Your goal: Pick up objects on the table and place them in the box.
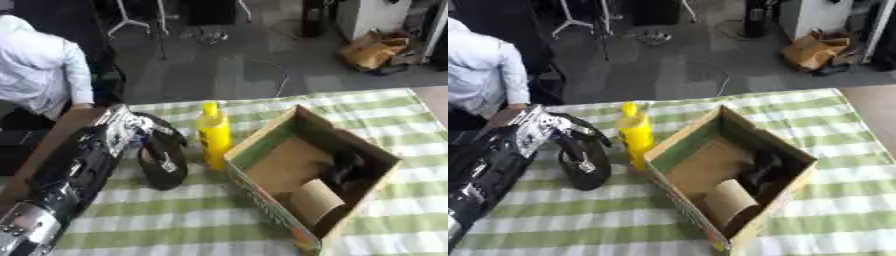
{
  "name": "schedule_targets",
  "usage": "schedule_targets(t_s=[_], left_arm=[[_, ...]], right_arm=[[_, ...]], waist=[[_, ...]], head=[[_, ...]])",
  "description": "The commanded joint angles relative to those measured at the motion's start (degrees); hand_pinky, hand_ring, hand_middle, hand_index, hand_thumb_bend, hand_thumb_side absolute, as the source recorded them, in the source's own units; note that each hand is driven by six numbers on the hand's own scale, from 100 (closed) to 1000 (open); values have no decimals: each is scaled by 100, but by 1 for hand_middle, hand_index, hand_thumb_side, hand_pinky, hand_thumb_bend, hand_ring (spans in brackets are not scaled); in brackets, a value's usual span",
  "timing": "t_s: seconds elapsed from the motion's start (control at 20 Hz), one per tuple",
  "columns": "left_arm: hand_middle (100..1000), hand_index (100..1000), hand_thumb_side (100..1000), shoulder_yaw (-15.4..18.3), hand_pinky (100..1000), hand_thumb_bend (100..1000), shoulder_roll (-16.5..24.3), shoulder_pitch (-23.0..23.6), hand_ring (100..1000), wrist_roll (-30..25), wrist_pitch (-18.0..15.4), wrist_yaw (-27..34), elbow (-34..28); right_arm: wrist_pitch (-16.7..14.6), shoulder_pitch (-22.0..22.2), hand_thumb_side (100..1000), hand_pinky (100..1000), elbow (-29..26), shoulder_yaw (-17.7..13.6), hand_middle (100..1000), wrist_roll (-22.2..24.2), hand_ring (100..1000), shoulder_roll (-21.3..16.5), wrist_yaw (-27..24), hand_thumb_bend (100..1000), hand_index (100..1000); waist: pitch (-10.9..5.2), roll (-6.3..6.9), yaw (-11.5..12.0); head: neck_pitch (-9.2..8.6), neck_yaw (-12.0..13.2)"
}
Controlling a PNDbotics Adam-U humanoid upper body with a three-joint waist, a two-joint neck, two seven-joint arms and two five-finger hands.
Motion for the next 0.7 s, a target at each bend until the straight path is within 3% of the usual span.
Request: schedule_targets(t_s=[0.05,0.4,0.55,0.7], left_arm=[[1000,1000,425,-22,877,545,143,-20,1000,-161,-118,-72,75],[1000,1000,356,-19,860,473,123,-22,1000,-161,-91,-228,206],[1000,1000,270,-12,826,377,112,-22,1000,-161,-92,-345,221],[1000,1000,261,10,815,366,105,-25,1000,-161,-103,-395,219]], right_arm=[[-84,-93,1000,827,-105,-53,630,-39,784,-47,-60,100,573],[-137,-105,1000,826,-105,-73,621,-39,780,-31,-105,100,570],[-168,-117,1000,826,-105,-83,616,-39,778,-25,-119,100,573],[-183,-120,1000,826,-105,-87,617,-39,778,-19,-125,100,575]], waist=[[-92,-61,7],[-85,-69,-10],[-84,-70,-16],[-83,-70,-19]], head=[[23,37],[5,40],[-4,41],[-10,33]])
